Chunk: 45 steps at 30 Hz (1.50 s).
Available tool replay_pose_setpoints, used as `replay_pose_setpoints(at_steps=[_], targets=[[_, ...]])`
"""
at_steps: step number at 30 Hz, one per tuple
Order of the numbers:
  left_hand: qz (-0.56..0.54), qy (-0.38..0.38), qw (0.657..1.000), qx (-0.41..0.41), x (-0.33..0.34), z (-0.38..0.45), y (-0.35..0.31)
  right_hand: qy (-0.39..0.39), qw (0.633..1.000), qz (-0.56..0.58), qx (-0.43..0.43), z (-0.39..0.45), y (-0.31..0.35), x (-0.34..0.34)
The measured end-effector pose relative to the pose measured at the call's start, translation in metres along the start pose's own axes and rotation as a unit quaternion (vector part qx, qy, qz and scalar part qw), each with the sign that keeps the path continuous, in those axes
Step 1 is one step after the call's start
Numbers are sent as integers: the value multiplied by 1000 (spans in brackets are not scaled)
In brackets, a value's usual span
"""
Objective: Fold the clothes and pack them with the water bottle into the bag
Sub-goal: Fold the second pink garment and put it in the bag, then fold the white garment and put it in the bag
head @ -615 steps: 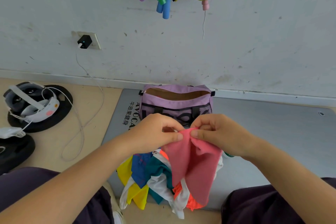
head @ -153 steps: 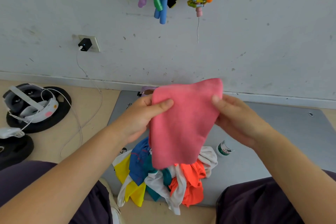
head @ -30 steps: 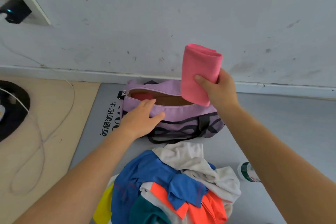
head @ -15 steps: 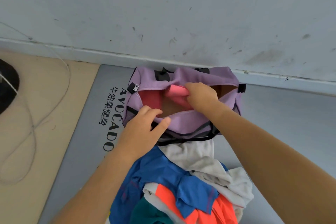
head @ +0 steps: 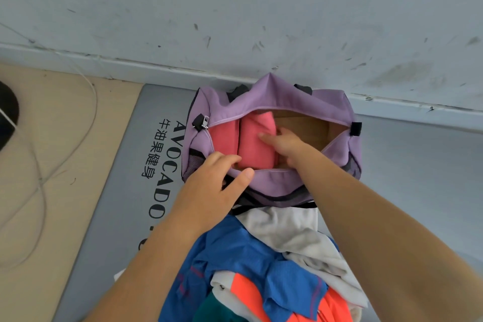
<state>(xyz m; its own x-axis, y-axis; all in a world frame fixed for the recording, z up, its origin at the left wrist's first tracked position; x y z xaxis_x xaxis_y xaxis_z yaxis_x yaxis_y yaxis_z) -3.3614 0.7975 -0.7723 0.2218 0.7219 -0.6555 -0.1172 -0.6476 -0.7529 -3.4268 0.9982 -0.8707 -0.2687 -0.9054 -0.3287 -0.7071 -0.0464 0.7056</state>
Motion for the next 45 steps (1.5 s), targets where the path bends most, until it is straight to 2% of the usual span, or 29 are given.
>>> replay_pose_setpoints(at_steps=[3, 6, 9, 13, 15, 17, 20, 22, 23, 25, 27, 28, 29, 34, 37, 41, 45], targets=[[-7, 4, 1000, -1, 0, 0, 0, -37, 999, 17, 4, 6, -7, -4], [-8, 1, 1000, -4, 0, 0, 1, 27, 998, 63, -6, 4, -1, 7], [-6, -4, 1000, -5, -1, 0, 0, 28, 998, 50, -4, -2, 4, 3], [17, 4, 1000, -7, -2, 0, -4, -18, 992, -64, -106, -34, 26, -19], [38, -2, 999, 2, -4, -3, -10, -38, 986, -54, -154, -67, 31, -34], [61, -36, 997, 20, -8, -8, -23, -33, 984, -14, -175, -107, 24, -50], [57, -130, 989, 39, -20, -22, -49, -14, 985, 29, -169, -160, -1, -66], [47, -144, 988, 32, -20, -35, -60, -32, 986, 21, -161, -182, -26, -72], [45, -128, 990, 22, -15, -42, -61, -43, 986, -2, -163, -187, -41, -73], [51, -68, 996, -14, -2, -57, -54, -42, 970, -155, -180, -195, -71, -68], [64, 7, 996, -60, 11, -77, -42, -14, 912, -361, -194, -200, -101, -59], [67, 35, 994, -80, 14, -88, -36, -3, 894, -408, -185, -202, -113, -58], [67, 52, 992, -97, 15, -98, -32, 1, 891, -418, -175, -205, -120, -58], [20, 57, 988, -142, 1, -130, -36, 16, 937, -289, -197, -237, -99, -80], [-21, 62, 993, -94, -10, -139, -68, 63, 959, -195, -198, -270, -62, -100], [-99, 36, 994, 14, -39, -142, -142, 150, 957, -89, -232, -332, 6, -122], [-157, 54, 986, -4, -79, -142, -194, 155, 946, -62, -279, -389, 66, -152]])
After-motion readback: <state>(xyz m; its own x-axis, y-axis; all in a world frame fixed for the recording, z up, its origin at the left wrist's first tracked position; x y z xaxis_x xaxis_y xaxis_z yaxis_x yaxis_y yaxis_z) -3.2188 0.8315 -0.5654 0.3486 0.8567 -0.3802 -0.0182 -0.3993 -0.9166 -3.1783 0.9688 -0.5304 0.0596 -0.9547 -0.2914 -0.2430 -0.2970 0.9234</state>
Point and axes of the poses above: each hand's wrist, its own z-axis towards the middle knuckle, its own x-axis out of the palm, y = z × x, the point moved 7 cm from there along z, towards the middle knuckle, and after that the axes turned 10 degrees about -y, right-handed, at the moved point
